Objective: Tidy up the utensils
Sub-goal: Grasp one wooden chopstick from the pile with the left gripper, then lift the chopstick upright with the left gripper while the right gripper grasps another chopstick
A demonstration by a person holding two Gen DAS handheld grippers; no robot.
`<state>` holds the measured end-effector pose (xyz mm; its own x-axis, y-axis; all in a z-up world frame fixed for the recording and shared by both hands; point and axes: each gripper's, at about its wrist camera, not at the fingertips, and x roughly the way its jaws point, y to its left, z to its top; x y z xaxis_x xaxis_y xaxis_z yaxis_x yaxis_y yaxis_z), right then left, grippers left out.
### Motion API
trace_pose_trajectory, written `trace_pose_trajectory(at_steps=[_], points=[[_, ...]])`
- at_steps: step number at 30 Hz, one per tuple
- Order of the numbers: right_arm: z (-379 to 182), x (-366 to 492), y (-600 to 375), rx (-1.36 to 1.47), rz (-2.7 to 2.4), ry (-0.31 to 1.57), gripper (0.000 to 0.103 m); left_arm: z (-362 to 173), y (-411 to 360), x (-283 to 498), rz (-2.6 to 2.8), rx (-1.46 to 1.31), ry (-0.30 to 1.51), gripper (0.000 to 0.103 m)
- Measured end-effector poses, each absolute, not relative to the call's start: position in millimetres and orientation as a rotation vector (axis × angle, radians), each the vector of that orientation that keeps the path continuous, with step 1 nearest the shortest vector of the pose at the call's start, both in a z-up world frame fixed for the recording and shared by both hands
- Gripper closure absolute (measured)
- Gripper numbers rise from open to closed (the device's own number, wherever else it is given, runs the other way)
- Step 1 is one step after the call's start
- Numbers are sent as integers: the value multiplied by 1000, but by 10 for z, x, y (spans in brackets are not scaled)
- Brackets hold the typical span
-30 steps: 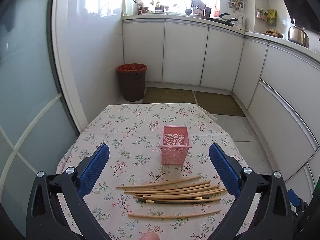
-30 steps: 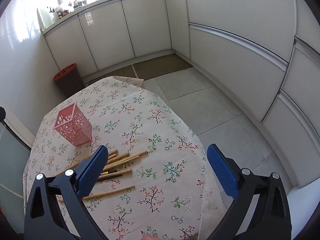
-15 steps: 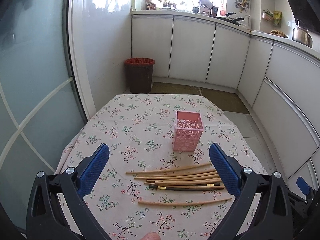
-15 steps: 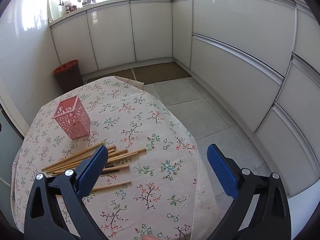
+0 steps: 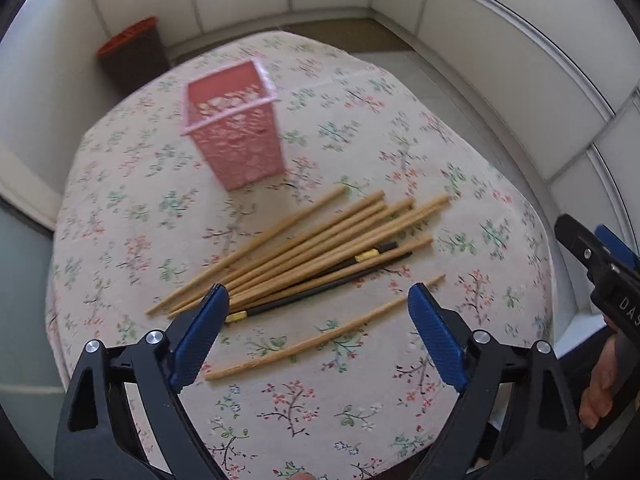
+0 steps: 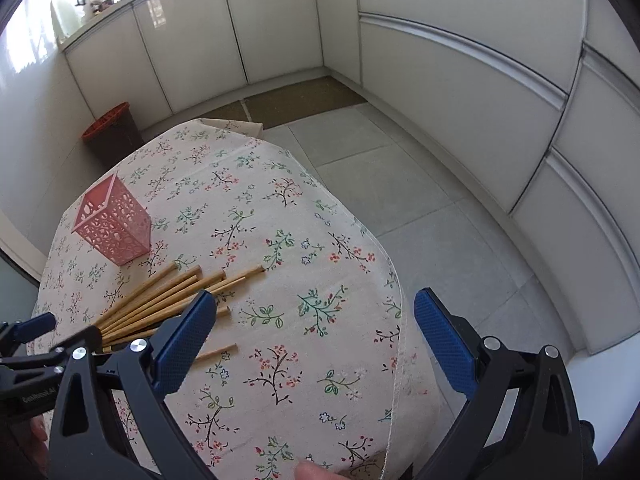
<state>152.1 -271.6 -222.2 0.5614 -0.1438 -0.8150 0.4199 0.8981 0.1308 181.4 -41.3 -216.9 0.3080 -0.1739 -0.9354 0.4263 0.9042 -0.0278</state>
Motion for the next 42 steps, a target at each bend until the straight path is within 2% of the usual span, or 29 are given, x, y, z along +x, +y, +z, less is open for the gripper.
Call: trace_pose_trajectory(at_steps=[5, 7, 11, 14, 17, 27, 30, 32, 33, 35, 37, 40, 42], points=[[-2406, 1577, -2947, 468, -350, 1005, 7, -2358, -780, 2107, -519, 350, 1265, 20], [-2505, 1602, -3023, 534, -332, 1043, 7, -2477, -896, 2265, -538, 369, 1306, 26], [-2660, 1648, -3102, 604, -314, 1099, 7, -2682, -1009, 2579, -503, 411, 1358, 55], [-2733, 1678, -3140, 639, -304, 1124, 7, -2788, -1032, 2749, -501, 420, 1399, 73], [-2803, 1714, -3161, 675, -295, 1151, 7, -2871, -1012, 2862, -496, 418, 1417, 79], [-2951, 1809, -3050, 695, -243, 1232, 7, -3091, -871, 2998, -529, 424, 1432, 77], [-2954, 1813, -3045, 688, -264, 1234, 7, -3113, -833, 3003, -522, 411, 1409, 80], [-2964, 1820, -3060, 710, -292, 1242, 7, -3074, -787, 2936, -507, 393, 1380, 85], [-2971, 1826, -3073, 734, -294, 1247, 7, -3047, -748, 2908, -501, 397, 1352, 92], [-2976, 1832, -3084, 780, -293, 1256, 7, -2934, -673, 2823, -478, 395, 1311, 97], [-2991, 1811, -3056, 821, -290, 1272, 10, -2728, -592, 2723, -492, 383, 1265, 97], [-3129, 1778, -2944, 953, -281, 1367, 25, -2380, -440, 2510, -528, 351, 1206, 97], [-3257, 1773, -2806, 1053, -290, 1450, 40, -2187, -308, 2377, -544, 321, 1169, 97]])
